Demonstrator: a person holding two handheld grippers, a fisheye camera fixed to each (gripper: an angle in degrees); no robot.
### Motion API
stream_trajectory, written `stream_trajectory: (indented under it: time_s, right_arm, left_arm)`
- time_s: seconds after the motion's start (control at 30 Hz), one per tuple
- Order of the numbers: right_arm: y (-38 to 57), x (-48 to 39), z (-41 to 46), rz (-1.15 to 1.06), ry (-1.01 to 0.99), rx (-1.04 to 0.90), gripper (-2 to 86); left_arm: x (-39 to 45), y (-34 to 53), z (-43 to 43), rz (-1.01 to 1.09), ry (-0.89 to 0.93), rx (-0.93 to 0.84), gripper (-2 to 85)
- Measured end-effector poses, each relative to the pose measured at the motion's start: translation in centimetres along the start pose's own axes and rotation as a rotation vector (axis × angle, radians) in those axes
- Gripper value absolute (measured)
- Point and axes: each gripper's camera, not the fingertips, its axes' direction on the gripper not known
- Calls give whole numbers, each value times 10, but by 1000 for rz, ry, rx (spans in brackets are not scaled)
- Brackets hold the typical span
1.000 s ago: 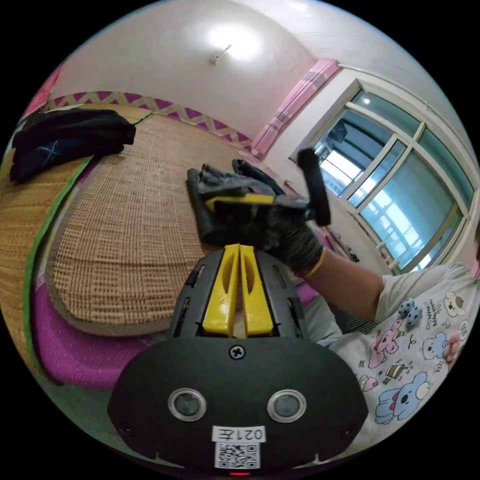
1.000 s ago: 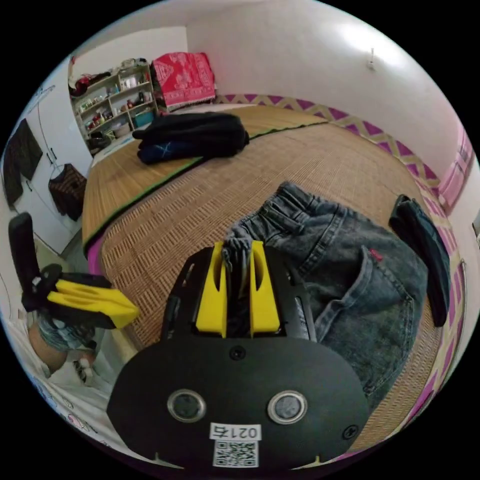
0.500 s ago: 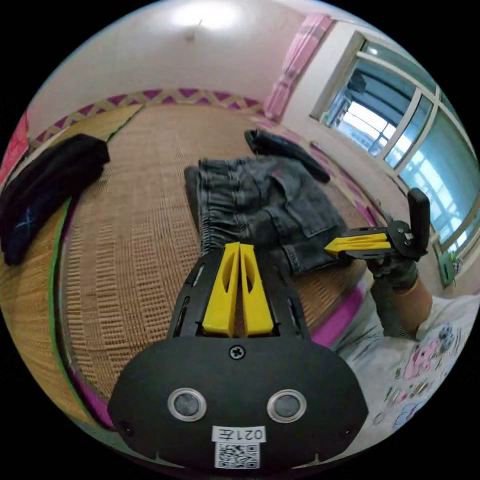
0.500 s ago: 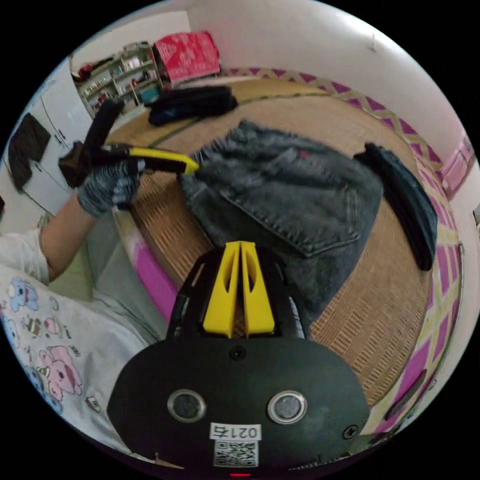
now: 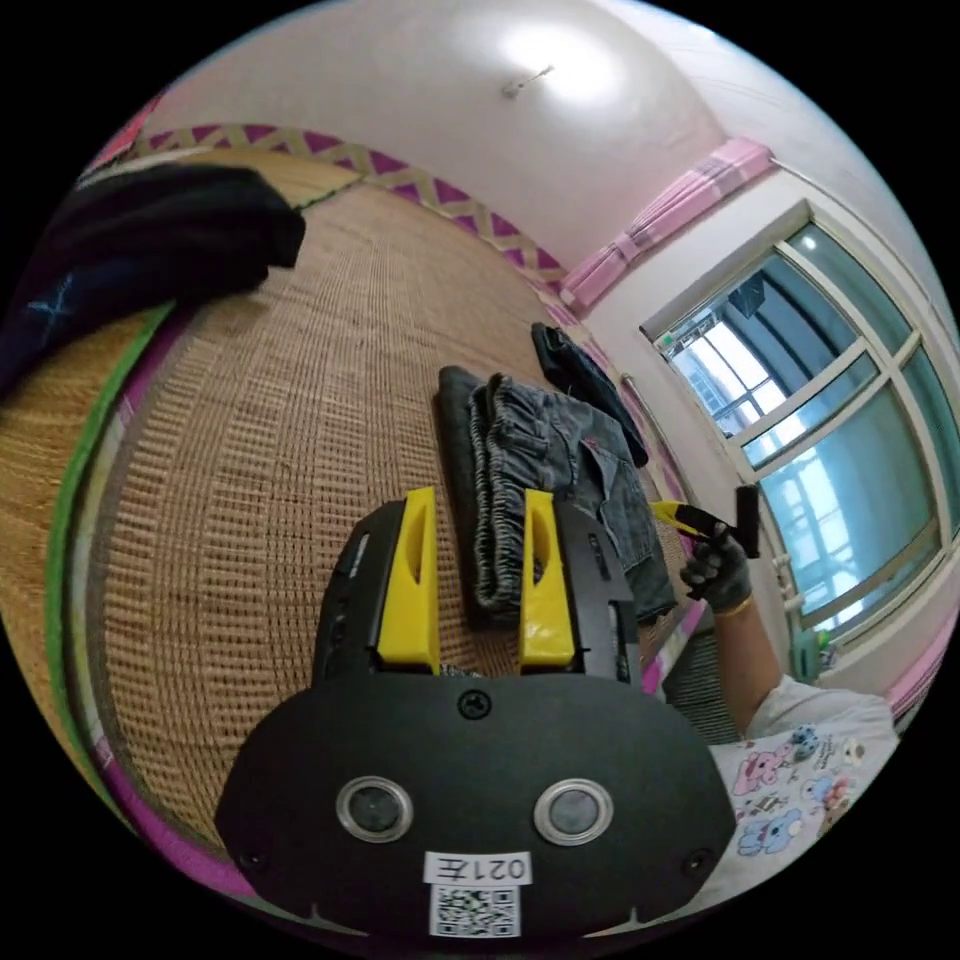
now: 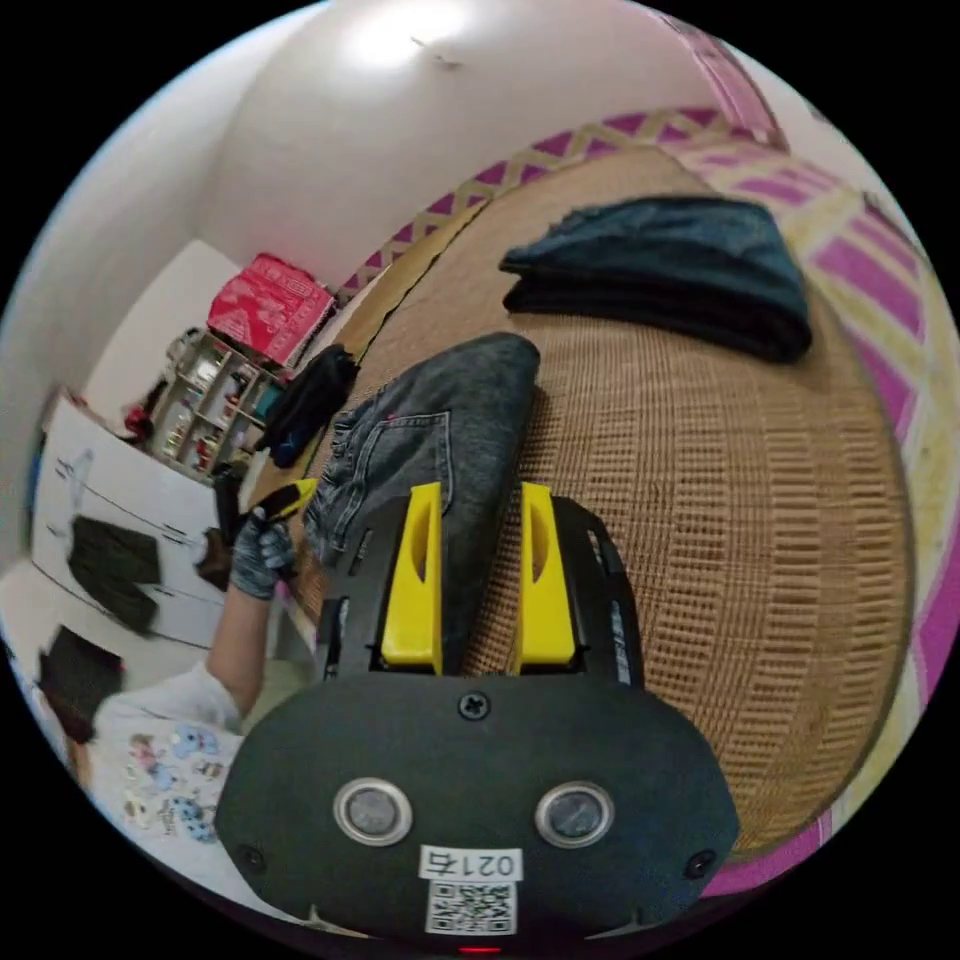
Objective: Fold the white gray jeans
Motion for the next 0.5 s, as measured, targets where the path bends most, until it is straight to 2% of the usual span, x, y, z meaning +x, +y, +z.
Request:
stream_trajectory:
  time_s: [0.13, 0.23, 0.37, 0.5]
  right_arm:
    - [-19, 58, 32, 95, -258, -83, 124]
    - [-31, 73, 49, 98, -365, -120, 111]
    - [-44, 82, 66, 93, -383, -163, 84]
    - [-52, 84, 66, 53, -395, -178, 66]
  left_arm:
    - [-16, -15, 5, 17, 119, -76, 128]
    - [-15, -30, 10, 53, 182, -148, 126]
    - [-10, -47, 22, 16, 188, -214, 76]
    - [8, -55, 3, 55, 225, -171, 54]
